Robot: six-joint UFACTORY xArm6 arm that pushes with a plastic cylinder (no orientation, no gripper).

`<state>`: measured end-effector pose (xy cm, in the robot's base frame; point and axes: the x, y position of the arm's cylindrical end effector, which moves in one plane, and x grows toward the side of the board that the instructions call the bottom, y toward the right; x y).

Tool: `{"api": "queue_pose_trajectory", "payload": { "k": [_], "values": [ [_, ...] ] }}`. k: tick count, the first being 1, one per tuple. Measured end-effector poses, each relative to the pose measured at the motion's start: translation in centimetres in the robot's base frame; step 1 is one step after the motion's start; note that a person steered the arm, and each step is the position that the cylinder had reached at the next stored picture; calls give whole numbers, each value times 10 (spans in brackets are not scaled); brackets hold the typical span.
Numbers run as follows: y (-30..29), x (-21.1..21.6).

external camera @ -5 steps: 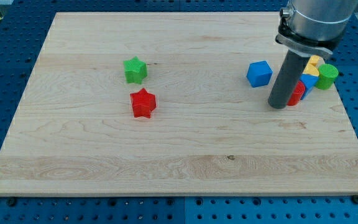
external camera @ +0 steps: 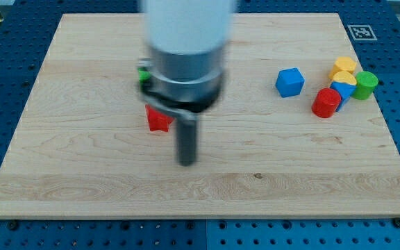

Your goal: Push the red star below to the red circle

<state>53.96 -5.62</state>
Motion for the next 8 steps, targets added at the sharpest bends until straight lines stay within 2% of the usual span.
{"api": "queue_pose_trajectory", "payload": {
  "k": [1,3,8],
  "values": [
    [-56,-61],
    [-62,-72],
    [33,-72]
  ]
}}
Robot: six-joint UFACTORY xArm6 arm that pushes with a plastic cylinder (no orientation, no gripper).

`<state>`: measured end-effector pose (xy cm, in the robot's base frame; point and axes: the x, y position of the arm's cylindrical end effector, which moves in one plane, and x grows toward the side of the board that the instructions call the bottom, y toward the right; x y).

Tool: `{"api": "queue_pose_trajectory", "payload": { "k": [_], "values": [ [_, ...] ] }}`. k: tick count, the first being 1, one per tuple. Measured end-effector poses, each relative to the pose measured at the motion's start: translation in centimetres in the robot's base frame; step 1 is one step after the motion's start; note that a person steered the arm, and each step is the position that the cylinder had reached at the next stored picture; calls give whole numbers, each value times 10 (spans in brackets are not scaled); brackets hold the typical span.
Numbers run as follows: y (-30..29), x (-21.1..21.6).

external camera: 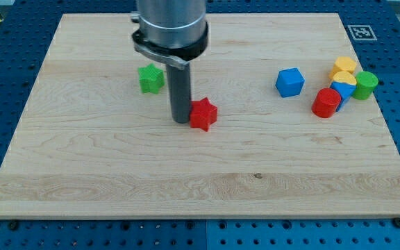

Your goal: Push the red star below to the red circle

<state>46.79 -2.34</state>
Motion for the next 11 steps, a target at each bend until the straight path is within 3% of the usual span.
{"api": "queue_pose_trajectory", "payload": {
  "k": [4,8,9,10,11],
  "values": [
    [131,4],
    [183,7],
    [183,7],
    [125,7],
    [13,1]
  ]
}}
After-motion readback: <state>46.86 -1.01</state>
